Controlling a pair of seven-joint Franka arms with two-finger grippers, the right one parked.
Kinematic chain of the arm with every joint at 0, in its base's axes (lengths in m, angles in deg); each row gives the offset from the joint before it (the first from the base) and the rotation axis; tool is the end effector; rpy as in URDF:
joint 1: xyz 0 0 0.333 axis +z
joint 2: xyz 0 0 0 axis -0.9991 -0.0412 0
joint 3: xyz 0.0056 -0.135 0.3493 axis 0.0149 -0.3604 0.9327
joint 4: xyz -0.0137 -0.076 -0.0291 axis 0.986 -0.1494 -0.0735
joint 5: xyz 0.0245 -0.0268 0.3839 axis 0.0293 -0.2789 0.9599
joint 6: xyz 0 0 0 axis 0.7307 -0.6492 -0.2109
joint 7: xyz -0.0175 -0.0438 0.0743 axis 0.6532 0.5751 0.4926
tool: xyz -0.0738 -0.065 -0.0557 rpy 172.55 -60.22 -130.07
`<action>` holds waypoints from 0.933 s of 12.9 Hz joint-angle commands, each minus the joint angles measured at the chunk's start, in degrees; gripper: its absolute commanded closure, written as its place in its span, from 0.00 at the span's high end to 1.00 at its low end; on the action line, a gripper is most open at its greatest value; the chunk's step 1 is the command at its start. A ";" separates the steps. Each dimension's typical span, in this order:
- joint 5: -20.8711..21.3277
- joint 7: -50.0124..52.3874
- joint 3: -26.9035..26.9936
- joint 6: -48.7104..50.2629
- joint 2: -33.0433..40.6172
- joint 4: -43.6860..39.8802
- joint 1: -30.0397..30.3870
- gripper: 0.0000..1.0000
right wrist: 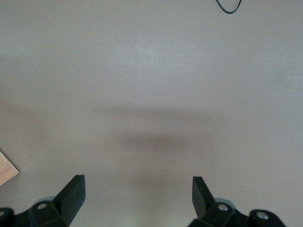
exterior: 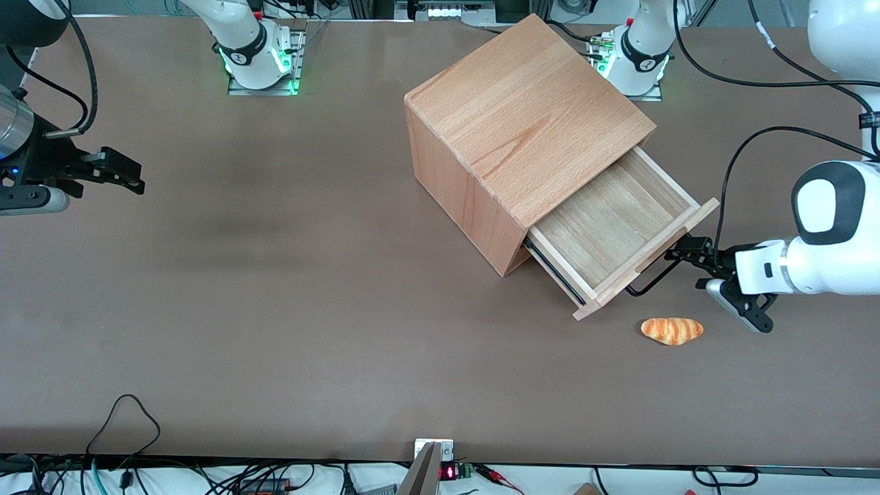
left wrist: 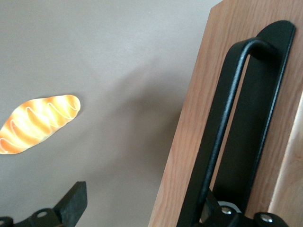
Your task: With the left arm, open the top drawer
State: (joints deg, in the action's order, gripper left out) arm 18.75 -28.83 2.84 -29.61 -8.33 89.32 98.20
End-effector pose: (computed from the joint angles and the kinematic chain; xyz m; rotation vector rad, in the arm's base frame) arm 0.6941 0.0158 0.4196 2.6459 -0.7575 -0.1441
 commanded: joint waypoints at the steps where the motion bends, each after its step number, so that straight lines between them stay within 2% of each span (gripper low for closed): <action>1: -0.55 0.82 1.26 0.85 -1.99 -3.37 0.07 1.00; 12: -2.39 6.18 1.26 7.44 -1.38 -8.55 1.13 1.00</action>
State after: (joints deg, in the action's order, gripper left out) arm 18.21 -23.46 4.12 -24.41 -8.87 83.79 98.37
